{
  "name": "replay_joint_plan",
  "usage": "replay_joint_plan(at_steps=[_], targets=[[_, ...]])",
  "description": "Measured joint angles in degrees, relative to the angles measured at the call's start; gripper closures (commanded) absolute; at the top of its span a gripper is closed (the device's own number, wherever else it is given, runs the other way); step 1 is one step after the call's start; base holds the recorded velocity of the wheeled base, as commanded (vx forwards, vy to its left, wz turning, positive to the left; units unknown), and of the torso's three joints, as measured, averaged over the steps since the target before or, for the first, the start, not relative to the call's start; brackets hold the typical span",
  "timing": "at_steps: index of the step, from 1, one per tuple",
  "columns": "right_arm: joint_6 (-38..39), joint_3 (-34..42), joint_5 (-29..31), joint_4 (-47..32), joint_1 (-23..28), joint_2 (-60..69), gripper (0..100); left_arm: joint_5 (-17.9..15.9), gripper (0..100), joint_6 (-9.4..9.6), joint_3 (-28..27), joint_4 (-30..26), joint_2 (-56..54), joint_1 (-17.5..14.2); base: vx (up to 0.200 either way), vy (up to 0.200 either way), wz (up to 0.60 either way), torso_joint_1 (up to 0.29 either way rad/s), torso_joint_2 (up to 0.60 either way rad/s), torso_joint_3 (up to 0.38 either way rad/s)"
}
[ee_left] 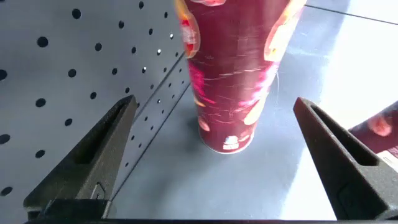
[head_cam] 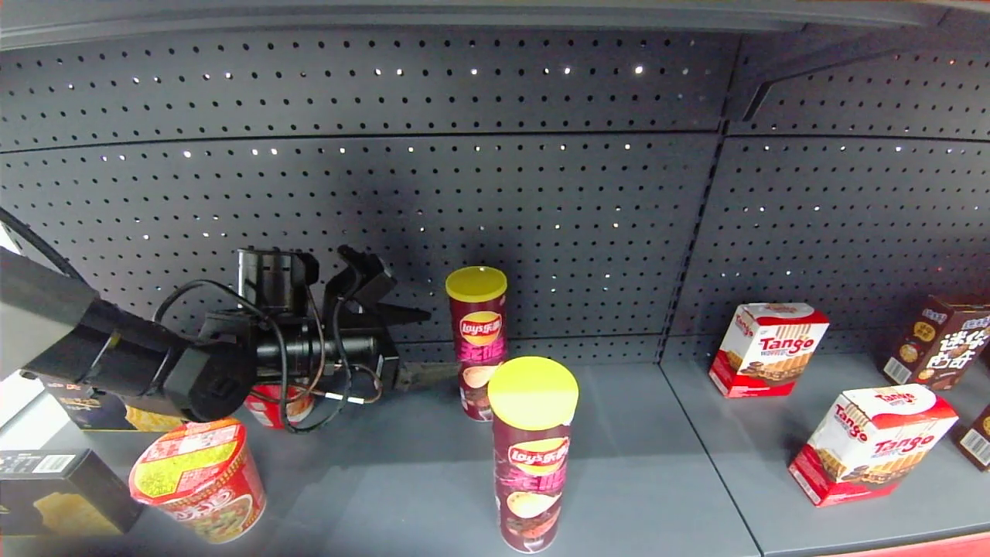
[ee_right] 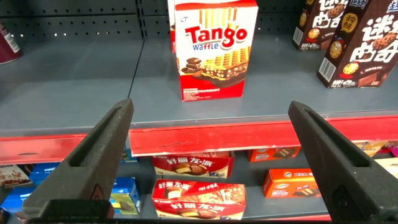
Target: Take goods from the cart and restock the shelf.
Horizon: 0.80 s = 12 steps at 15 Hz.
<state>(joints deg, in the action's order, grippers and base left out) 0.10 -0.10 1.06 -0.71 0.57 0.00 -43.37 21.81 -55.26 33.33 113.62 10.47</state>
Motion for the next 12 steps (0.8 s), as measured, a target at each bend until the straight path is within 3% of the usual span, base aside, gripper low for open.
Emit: replay_joint_plan(at_steps=[10,12], targets=[[0.00,0.00,0.05,0.00,-0.05,0.00,0,5.77,0,0.17,-2.47,0.57,4.57,0.39,0.000,0.000,0.00,0.000,0.00,0.000],[0.00,0.00,0.02,0.00,-0.05,0.00,0,5.80,0,1.84,-3.36,0.57,5.55,0.30,0.000,0.000,0.00,0.000,0.00,0.000]])
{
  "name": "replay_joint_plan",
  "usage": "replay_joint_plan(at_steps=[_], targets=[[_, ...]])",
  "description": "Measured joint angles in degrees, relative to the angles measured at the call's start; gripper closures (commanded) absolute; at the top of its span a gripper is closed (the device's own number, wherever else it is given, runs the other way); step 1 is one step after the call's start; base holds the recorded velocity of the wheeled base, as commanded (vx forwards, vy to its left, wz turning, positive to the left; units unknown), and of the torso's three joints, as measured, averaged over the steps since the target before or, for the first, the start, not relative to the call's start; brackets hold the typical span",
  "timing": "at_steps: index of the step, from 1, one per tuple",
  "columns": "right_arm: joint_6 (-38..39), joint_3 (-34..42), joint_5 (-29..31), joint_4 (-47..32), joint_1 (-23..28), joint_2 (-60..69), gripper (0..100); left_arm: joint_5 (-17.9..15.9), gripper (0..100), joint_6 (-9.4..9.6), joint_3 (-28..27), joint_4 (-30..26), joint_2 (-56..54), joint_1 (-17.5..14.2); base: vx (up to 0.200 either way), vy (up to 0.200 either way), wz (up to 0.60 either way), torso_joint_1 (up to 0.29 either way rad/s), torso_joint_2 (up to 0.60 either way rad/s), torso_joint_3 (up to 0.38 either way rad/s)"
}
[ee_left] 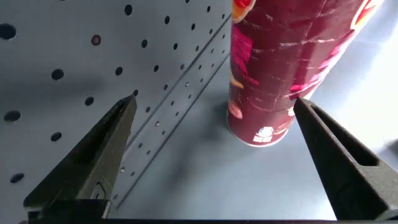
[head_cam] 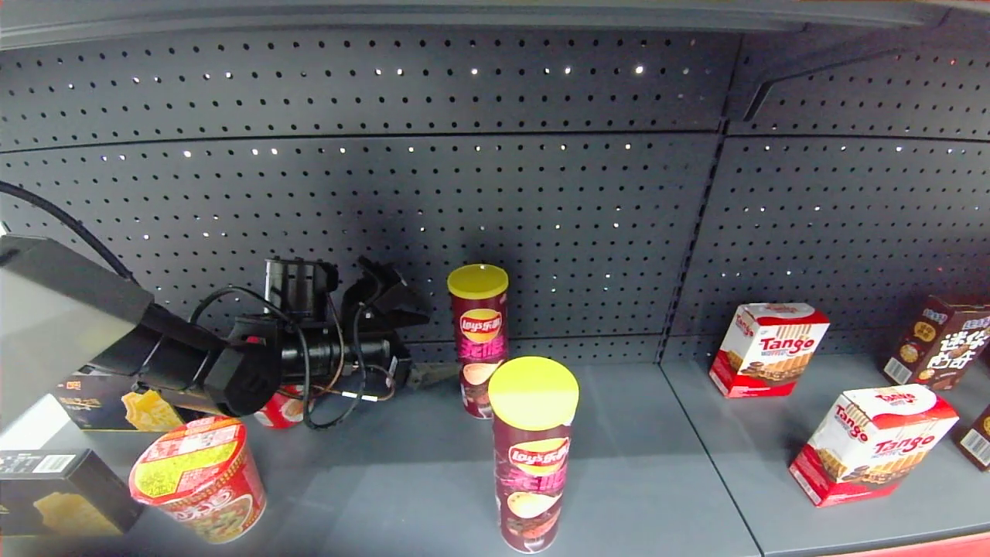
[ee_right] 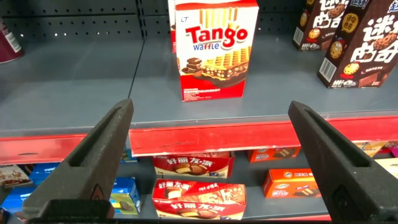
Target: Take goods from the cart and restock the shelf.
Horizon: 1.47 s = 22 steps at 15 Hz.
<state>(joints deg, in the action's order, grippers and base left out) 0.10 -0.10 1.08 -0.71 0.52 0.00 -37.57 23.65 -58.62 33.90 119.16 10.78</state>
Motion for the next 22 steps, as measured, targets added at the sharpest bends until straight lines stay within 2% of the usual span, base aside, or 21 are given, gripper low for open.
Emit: replay_joint_plan(at_steps=[2,8,16,22], targets=[[0.00,0.00,0.00,0.00,0.00,0.00,0,-0.04,0,0.68,-0.44,-0.02,0.57,-0.78,0.000,0.000,0.00,0.000,0.00,0.000],[-0.02,0.00,0.00,0.00,0.02,0.00,0,0.02,0,0.76,-1.32,-0.05,1.17,-2.79,0.000,0.000,0.00,0.000,0.00,0.000],[0.00,0.00,0.00,0.00,0.00,0.00,0,1.39,0,0.43,-1.82,-0.02,1.93,1.43,0.000,0.000,0.00,0.000,0.00,0.000],[0.00,0.00,0.00,0.02,0.05,0.00,0,1.55,0,0.66,-0.22,0.00,1.49,2.36,0.000,0.000,0.00,0.000,0.00,0.000]])
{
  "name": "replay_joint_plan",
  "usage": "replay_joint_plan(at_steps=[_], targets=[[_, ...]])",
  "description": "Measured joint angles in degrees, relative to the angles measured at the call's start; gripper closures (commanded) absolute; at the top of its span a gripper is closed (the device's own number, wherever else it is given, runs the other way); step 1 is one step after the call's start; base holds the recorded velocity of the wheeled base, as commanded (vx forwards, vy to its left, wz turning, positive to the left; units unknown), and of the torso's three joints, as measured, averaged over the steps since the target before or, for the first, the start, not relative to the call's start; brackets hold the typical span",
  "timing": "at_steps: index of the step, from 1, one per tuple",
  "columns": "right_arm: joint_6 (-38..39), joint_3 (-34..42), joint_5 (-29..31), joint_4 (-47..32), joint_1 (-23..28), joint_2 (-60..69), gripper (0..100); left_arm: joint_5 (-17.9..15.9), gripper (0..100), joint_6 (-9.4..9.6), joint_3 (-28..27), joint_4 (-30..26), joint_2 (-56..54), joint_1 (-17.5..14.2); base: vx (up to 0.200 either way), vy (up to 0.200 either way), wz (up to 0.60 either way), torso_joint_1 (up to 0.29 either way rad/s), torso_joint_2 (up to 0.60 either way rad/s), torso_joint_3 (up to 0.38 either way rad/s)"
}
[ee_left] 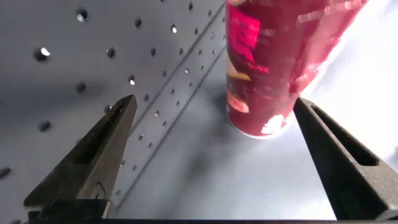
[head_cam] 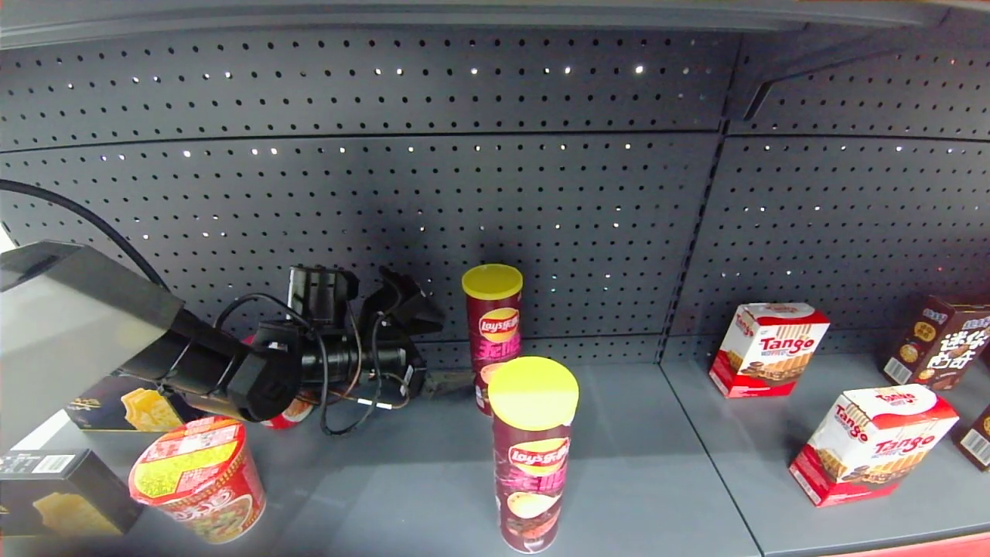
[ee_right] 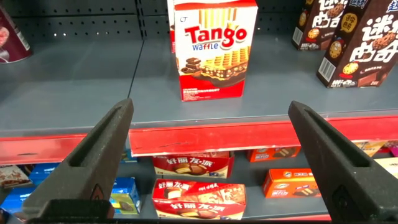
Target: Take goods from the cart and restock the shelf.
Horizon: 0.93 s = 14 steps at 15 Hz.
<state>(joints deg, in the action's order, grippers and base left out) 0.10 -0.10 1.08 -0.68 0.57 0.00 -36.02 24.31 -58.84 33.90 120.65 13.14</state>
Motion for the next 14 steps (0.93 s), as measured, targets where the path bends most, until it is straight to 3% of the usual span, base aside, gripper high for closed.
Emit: replay_joint_plan(at_steps=[7,12,14], targets=[[0.00,0.00,-0.02,-0.02,-0.05,0.00,0,0.39,0,-0.06,4.30,-0.46,-10.97,-2.45,0.000,0.000,0.00,0.000,0.00,0.000],[0.01,0.00,0.02,0.00,-0.05,0.00,0,8.74,0,-1.07,11.91,-0.73,-24.93,-3.12,0.000,0.000,0.00,0.000,0.00,0.000],[0.00,0.00,-0.02,0.00,-0.02,0.00,0,13.56,0,-4.14,16.90,-0.73,-32.41,-3.04,0.000,0.000,0.00,0.000,0.00,0.000]])
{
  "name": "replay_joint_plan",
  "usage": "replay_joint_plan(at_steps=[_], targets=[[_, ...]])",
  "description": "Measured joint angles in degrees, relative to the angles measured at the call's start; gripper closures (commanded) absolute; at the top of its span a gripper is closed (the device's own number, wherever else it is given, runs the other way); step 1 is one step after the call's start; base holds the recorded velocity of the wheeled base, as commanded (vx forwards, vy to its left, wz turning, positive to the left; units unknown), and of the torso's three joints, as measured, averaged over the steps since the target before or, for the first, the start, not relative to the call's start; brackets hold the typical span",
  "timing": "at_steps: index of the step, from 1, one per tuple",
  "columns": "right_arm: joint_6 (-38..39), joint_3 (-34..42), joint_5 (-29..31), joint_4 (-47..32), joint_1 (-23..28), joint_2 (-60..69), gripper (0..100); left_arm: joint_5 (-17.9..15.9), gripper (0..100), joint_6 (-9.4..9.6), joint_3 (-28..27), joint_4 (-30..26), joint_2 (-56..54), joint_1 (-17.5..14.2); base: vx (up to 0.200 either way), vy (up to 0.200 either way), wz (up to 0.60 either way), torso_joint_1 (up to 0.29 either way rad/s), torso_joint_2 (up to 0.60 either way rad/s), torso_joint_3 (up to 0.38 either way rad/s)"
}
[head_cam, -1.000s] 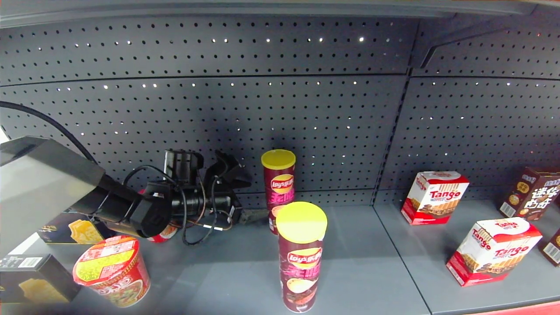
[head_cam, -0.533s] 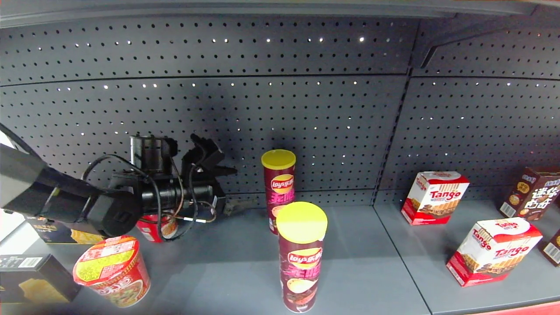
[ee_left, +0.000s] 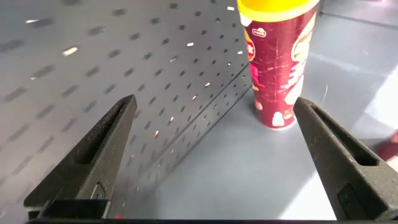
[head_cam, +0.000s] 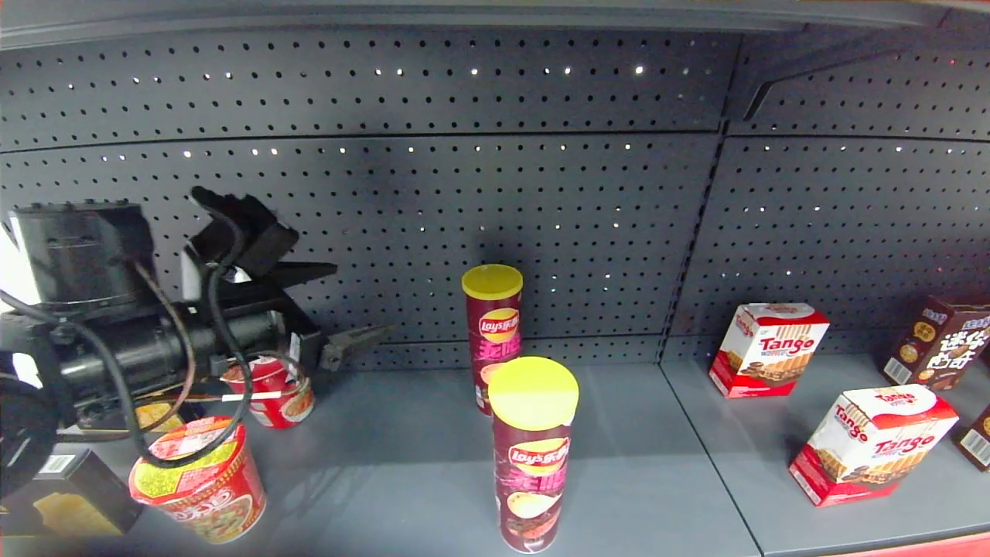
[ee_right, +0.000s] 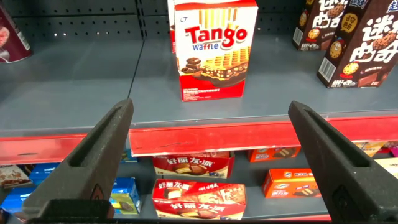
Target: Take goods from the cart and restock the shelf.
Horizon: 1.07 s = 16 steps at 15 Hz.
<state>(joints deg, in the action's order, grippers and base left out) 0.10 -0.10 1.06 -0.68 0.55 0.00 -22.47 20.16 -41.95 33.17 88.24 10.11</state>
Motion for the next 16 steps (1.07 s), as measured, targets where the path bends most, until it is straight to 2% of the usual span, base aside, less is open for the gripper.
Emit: replay_joint_plan(at_steps=[1,3,5,8,10,13,14,16], targets=[[0.00,0.00,0.00,-0.02,0.02,0.00,0,3.23,0,-2.05,2.49,-0.05,-3.62,0.15,0.000,0.000,0.00,0.000,0.00,0.000],[0.00,0.00,0.02,-0.02,-0.02,0.00,0,11.87,0,-6.92,8.41,-0.06,-12.80,0.80,0.000,0.000,0.00,0.000,0.00,0.000],[0.00,0.00,0.00,-0.02,-0.02,0.00,0,19.02,0,-9.11,13.68,-0.17,-22.20,1.11,0.000,0.000,0.00,0.000,0.00,0.000],[0.00,0.00,0.02,0.00,0.02,0.00,0,27.55,0,-10.56,19.60,-4.49,-36.75,-0.13,0.000,0.000,0.00,0.000,0.00,0.000],[0.00,0.00,0.02,-0.02,0.02,0.00,0,30.70,0,-11.00,22.82,-8.87,-46.09,-2.10,0.000,0.000,0.00,0.000,0.00,0.000],[-0.02,0.00,0.02,-0.02,-0.02,0.00,0,32.84,0,-12.01,29.99,-13.01,-57.17,-3.99,0.000,0.000,0.00,0.000,0.00,0.000],[0.00,0.00,0.02,-0.02,-0.02,0.00,0,33.19,0,-13.14,33.19,-13.41,-60.78,-4.29,0.000,0.000,0.00,0.000,0.00,0.000],[0.00,0.00,0.02,-0.02,-0.02,0.00,0,33.33,0,-16.94,38.84,-16.20,-67.45,-4.88,0.000,0.000,0.00,0.000,0.00,0.000]])
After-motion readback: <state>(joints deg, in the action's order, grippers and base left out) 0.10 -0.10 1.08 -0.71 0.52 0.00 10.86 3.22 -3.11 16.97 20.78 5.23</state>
